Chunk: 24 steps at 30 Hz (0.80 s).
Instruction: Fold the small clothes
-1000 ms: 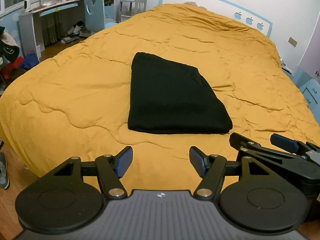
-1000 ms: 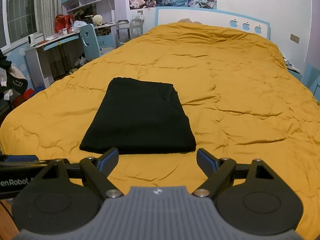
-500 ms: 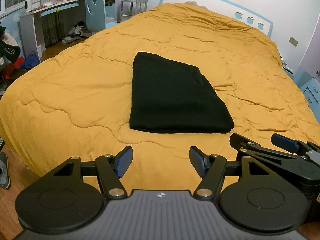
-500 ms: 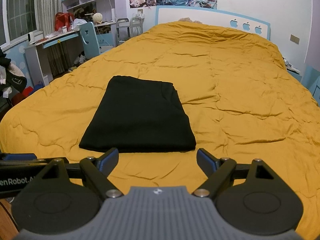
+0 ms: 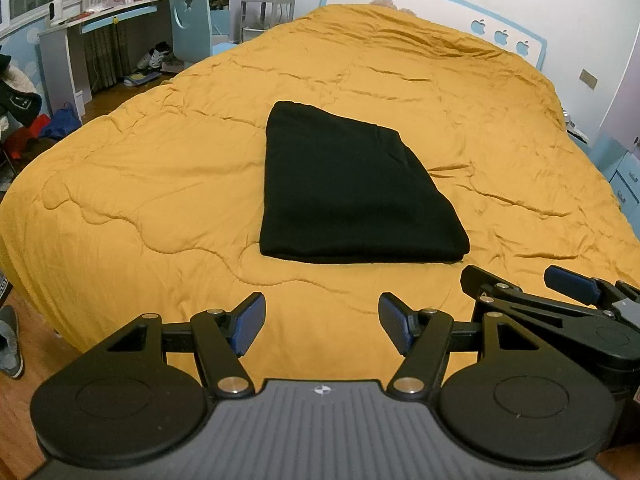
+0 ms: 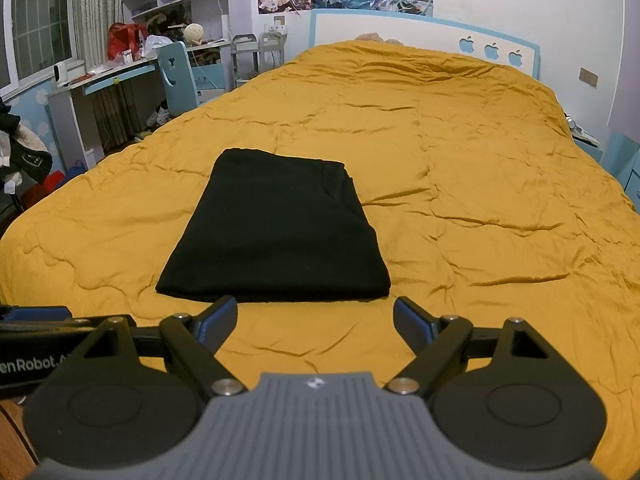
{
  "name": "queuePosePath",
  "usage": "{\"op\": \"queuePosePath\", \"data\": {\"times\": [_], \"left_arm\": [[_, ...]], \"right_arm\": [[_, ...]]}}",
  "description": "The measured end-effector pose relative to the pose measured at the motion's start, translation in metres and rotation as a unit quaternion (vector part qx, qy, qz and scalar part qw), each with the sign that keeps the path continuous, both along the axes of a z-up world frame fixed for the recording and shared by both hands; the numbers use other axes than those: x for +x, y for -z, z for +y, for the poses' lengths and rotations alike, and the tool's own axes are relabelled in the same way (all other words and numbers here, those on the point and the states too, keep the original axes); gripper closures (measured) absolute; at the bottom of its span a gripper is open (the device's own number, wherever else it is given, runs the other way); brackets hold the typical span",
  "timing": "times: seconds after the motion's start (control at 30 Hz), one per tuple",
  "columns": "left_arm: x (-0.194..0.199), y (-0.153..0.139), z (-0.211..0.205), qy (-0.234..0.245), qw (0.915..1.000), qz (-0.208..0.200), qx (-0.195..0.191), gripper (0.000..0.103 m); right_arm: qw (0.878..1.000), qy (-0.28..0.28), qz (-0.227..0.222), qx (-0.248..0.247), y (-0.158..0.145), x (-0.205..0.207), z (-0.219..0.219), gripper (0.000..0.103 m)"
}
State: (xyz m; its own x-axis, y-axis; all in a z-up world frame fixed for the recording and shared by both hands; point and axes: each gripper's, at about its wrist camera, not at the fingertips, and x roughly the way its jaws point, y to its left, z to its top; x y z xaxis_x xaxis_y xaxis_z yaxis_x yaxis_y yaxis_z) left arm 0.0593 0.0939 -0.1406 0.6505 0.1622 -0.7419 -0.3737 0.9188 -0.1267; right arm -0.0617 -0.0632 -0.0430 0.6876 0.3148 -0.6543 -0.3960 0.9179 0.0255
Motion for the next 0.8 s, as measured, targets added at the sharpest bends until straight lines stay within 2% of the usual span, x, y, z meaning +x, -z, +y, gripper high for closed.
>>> {"op": "queuePosePath", "data": {"times": [0.8], "left_arm": [[-0.0008,0.0020,0.0013,-0.001,1.0000,0.003,0.005,0.027]], "right_arm": [[1.000,0.003,0.001,-0.007,0.0004,-0.0022,0.0059,0.022]]}}
